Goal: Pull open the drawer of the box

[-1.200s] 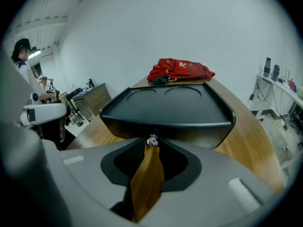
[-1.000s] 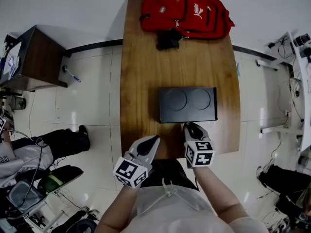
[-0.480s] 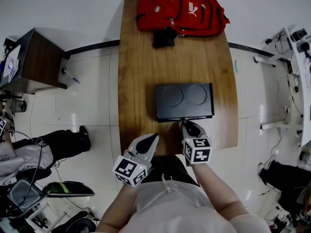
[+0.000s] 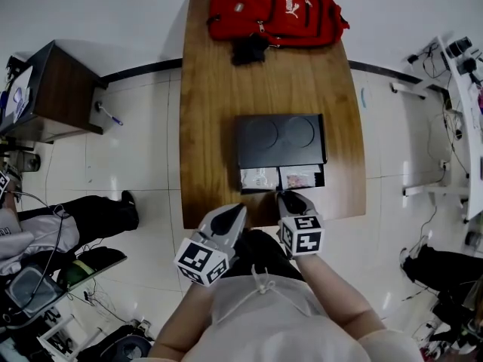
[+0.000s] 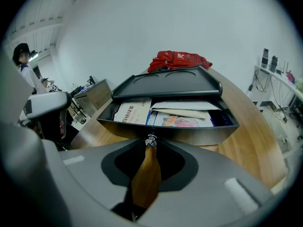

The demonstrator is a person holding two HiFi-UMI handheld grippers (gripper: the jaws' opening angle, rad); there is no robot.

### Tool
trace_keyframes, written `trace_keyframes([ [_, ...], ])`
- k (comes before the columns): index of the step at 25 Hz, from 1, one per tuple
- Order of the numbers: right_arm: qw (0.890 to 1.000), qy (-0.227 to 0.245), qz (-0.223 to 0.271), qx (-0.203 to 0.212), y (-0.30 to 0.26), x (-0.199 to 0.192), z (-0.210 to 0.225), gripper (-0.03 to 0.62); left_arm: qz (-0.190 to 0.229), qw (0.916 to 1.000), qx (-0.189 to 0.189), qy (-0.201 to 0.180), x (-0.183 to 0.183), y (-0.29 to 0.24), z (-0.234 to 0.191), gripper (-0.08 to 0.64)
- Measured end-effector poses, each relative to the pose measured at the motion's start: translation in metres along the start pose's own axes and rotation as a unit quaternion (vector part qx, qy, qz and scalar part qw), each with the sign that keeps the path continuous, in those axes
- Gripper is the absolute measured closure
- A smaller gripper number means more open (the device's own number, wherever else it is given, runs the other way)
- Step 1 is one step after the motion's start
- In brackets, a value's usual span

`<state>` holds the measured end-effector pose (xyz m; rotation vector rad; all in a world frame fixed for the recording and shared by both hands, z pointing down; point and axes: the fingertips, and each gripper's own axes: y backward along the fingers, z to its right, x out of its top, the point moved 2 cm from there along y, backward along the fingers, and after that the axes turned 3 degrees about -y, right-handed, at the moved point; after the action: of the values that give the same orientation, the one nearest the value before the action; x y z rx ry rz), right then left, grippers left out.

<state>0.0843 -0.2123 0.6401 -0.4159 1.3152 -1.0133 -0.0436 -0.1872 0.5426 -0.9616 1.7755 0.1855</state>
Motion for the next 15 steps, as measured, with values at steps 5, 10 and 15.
trace_keyframes([
  [5,1.000,0.000,-0.009,0.007,0.011,-0.019,-0.003,0.515,0.000,1.0000,0.005,-0.007,-0.010,0.006,0.013,0.554],
  [10,1.000,0.003,-0.008,0.011,0.020,-0.027,-0.003,0.515,0.007,0.9999,0.011,-0.009,-0.012,0.010,0.023,0.554],
  [15,1.000,0.004,-0.017,0.017,0.018,-0.034,-0.005,0.516,0.010,0.9998,0.018,-0.009,-0.015,0.011,0.024,0.554],
])
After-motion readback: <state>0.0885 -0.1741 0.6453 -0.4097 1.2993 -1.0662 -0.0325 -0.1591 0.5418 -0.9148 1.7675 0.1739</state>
